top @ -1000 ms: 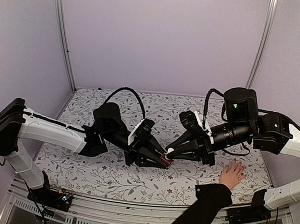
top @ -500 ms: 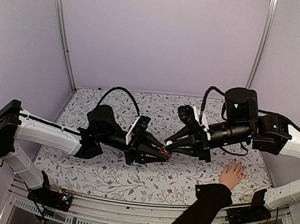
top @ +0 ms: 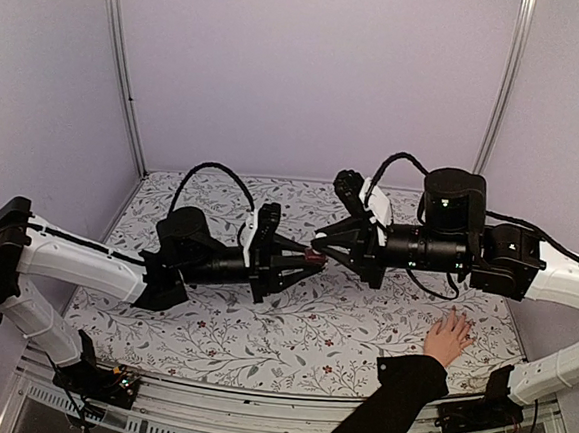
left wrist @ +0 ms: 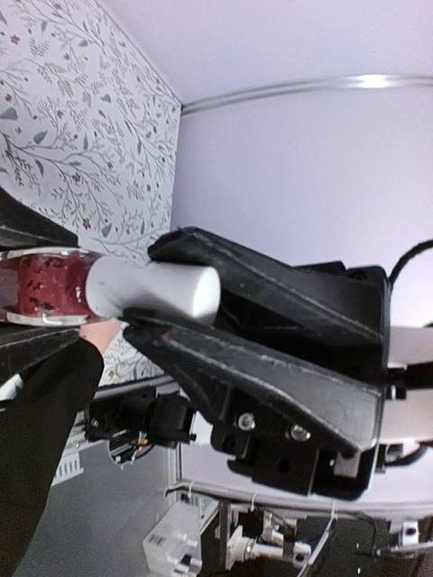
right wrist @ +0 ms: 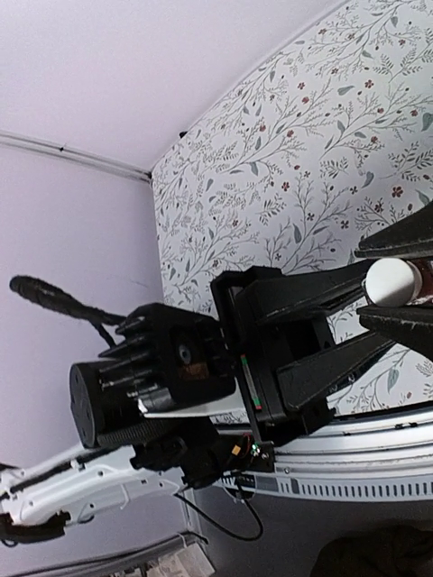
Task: Paint the nails
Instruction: Screw the nail polish bottle.
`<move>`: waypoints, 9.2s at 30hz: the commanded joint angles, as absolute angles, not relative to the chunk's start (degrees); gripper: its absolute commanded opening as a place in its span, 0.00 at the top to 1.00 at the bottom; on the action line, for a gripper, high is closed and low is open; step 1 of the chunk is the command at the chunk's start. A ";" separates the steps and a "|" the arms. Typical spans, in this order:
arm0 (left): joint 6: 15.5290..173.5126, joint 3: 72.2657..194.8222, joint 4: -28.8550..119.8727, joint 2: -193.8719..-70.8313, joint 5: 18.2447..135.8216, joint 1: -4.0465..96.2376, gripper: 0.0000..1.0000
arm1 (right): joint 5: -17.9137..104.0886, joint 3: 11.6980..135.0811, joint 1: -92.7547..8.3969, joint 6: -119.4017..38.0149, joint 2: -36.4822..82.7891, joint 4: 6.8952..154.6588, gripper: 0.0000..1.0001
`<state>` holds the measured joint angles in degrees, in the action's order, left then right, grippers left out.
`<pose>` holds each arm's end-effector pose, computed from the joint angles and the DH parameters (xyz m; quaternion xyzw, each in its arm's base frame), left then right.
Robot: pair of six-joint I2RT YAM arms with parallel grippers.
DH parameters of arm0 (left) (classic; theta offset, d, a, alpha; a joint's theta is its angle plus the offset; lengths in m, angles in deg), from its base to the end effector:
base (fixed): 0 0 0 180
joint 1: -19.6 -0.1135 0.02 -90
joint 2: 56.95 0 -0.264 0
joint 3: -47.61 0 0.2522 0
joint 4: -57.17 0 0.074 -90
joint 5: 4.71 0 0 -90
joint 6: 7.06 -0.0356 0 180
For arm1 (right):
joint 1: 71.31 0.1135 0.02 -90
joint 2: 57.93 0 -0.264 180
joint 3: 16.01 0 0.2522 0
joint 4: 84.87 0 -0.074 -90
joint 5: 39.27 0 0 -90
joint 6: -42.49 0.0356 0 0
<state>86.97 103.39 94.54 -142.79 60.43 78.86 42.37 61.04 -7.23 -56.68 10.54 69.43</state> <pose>0.1530 -0.2866 0.2640 0.4422 0.4967 -0.5057 0.5495 0.1164 0.2513 0.3646 -0.5134 0.6181 0.3252 0.4986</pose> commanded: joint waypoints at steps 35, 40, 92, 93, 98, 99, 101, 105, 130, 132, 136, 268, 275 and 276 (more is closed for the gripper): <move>83.27 106.25 94.77 -144.75 56.91 78.31 1.00 | 47.00 53.74 -7.88 -52.86 5.11 81.48 0.27; 81.30 109.35 87.71 -145.02 42.23 77.93 1.00 | 32.83 54.65 -7.94 -57.84 1.94 74.80 0.27; 84.47 106.55 98.09 -141.29 70.89 77.93 1.00 | 46.14 59.21 -7.59 -53.10 16.80 77.35 1.00; 84.06 106.37 98.91 -141.81 73.18 78.19 1.00 | 47.80 59.27 -7.56 -52.40 17.42 78.30 1.00; 81.93 105.59 105.99 -145.71 83.46 79.60 1.00 | 56.58 59.39 -7.59 -50.19 22.38 82.65 1.00; 81.14 105.65 107.33 -146.65 85.65 79.95 1.00 | 57.84 59.52 -7.59 -49.80 23.68 83.33 1.00; 80.26 105.88 110.35 -148.48 90.02 80.72 1.00 | 60.21 59.49 -7.59 -48.76 25.19 84.74 1.00; 78.18 106.65 115.36 -152.21 96.60 82.66 1.00 | 64.34 59.64 -7.59 -46.39 27.68 87.21 1.00; 77.42 103.34 103.43 -145.49 87.78 83.33 1.00 | 60.60 52.05 -7.67 -49.17 13.10 85.88 0.58; 78.57 103.19 101.65 -144.61 82.61 82.47 1.00 | 57.13 50.61 -7.67 -51.04 10.23 85.79 0.49; 81.31 104.66 97.24 -143.95 69.12 80.17 1.00 | 50.50 51.25 -7.76 -54.98 6.56 80.62 0.39; 95.97 112.18 100.37 -150.99 20.08 79.49 1.00 | 8.46 66.43 -6.76 -65.85 11.08 58.06 0.73; 96.66 110.66 102.71 -150.14 22.98 78.70 1.00 | 10.79 67.15 -6.27 -65.47 11.83 57.77 0.97; 96.68 110.15 103.11 -149.65 24.05 78.44 1.00 | 12.06 67.05 -6.27 -65.19 11.85 58.11 1.00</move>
